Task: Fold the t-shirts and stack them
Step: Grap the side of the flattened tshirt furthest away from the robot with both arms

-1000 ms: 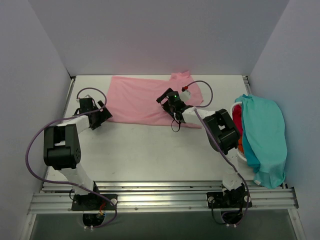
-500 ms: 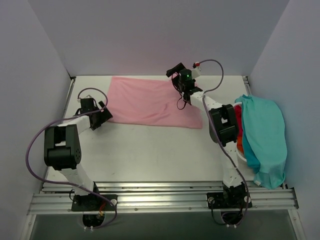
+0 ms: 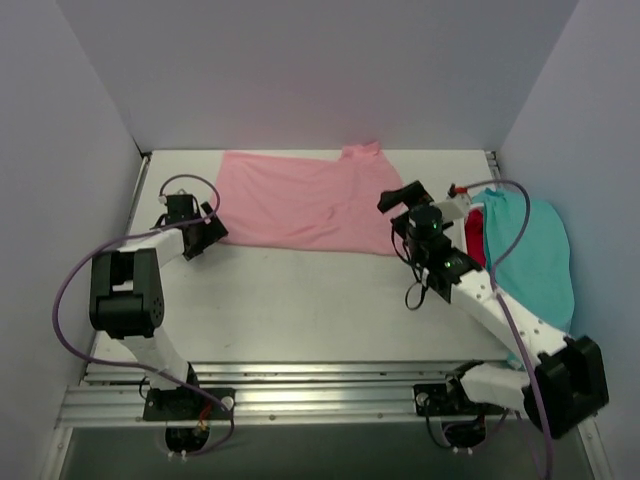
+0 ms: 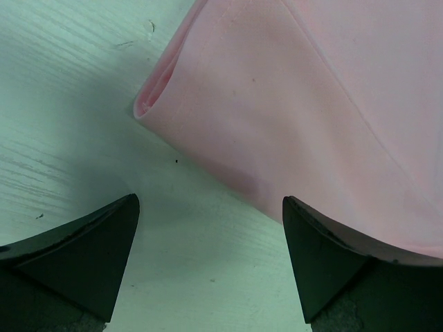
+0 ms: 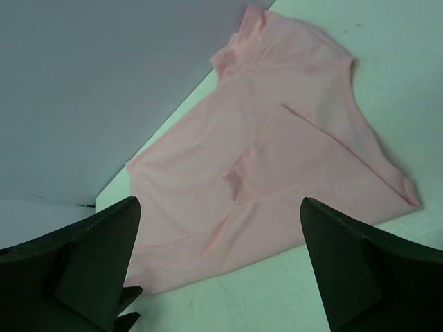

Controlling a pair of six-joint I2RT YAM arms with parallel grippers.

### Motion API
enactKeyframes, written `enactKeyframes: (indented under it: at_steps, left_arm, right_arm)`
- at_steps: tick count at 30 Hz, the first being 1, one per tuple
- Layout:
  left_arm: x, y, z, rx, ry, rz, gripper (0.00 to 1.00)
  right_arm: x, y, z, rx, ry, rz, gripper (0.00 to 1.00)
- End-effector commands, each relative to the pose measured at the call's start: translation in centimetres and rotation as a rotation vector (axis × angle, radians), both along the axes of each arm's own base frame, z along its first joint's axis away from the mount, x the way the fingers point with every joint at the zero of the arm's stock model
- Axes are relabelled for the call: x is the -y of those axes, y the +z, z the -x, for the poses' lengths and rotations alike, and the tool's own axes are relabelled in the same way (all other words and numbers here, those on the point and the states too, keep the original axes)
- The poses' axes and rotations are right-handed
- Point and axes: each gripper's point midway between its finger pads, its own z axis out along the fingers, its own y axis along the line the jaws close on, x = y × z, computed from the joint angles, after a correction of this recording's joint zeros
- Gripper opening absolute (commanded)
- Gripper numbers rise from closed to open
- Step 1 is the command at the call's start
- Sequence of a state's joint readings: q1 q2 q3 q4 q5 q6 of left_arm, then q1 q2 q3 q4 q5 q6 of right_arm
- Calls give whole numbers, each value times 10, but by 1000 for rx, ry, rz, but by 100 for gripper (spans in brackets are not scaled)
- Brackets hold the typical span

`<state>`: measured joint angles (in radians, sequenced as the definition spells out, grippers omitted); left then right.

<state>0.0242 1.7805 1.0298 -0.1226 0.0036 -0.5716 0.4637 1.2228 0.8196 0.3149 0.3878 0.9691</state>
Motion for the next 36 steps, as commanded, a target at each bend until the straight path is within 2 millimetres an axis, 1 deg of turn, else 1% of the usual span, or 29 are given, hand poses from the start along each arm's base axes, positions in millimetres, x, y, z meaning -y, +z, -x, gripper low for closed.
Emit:
enactKeyframes:
  at_steps: [1,2,3,5,6,8,9,10,12,13,14,16,17,18,19,20,21,22,24,25,27,28,29,30,32,33,34,35,36]
  left_arm:
    - [1,12,2,2,11,-18,94]
    - [0,12,2,0,14,-22,94]
    - [-1,10,4,-10,16,-25,94]
    - [-3,9,3,-17,24,-33,94]
    - [-4,9,3,-17,34,-39,94]
    - [-7,9,3,-16,49,-46,94]
    - [-8,9,2,-15,60,-49,94]
    - [-10,9,2,-11,76,-52,94]
    - [-13,10,0,-3,89,-63,97]
    - [-14,11,-2,0,93,-64,100]
    - [-13,10,-3,0,92,-63,90]
    - [-14,12,-9,-1,94,-65,84]
    - [-14,7,-11,-14,94,-67,81]
    - [-15,4,-11,-30,97,-69,73]
    - [-15,4,-12,-36,97,-69,69]
    - [-15,4,-19,-37,97,-70,66]
    - [-15,2,-19,-53,99,-71,59]
    - [-15,1,-20,-59,106,-68,56]
    - [-15,1,-24,-66,111,-62,50]
    - [-14,2,-26,-59,115,-55,47]
    - [-13,0,-30,-53,114,-48,44]
    - [1,-1,-31,-57,85,-46,43]
    - [2,-3,-32,-61,85,-45,42]
    - [2,-2,-33,-61,87,-44,40]
    - [1,-4,-34,-67,91,-45,35]
    - [1,-2,-36,-63,94,-44,33]
    - [2,-2,-37,-61,91,-43,33]
    - [2,-3,-38,-62,92,-42,32]
    - [2,-2,-39,-59,92,-38,32]
  right_arm:
    - [39,-43,35,-128,-135,84,96]
    - [41,-45,43,-137,-128,82,96]
    - [42,-60,50,-169,-120,88,96]
    - [41,-77,57,-208,-102,92,96]
    - [36,-97,62,-248,-75,89,96]
    - [31,-115,62,-278,-58,79,95]
    - [25,-125,63,-300,-31,69,94]
    - [24,-142,64,-343,-26,86,92]
    - [20,-152,61,-357,-16,88,90]
    - [19,-163,61,-385,-11,100,89]
    - [16,-164,57,-379,-7,96,89]
    - [16,-173,54,-396,-11,106,88]
    - [14,-171,50,-388,-11,103,87]
    - [13,-172,48,-390,-9,104,87]
    - [13,-179,47,-405,-11,113,86]
    - [13,-179,44,-404,-18,114,85]
    - [13,-179,41,-401,-24,115,84]
    - [14,-185,40,-414,-27,124,84]
    - [16,-187,34,-406,-52,123,82]
    - [18,-195,34,-422,-62,130,81]
    - [22,-197,27,-408,-90,117,78]
    - [24,-206,26,-423,-99,123,76]
    - [22,-207,21,-412,-103,114,75]
    - [25,-210,18,-418,-115,110,62]
    - [23,-217,10,-423,-115,108,45]
    - [24,-221,7,-430,-116,102,34]
    - [24,-228,6,-444,-113,105,29]
    - [23,-228,1,-435,-112,94,25]
    - [23,-237,2,-454,-106,101,14]
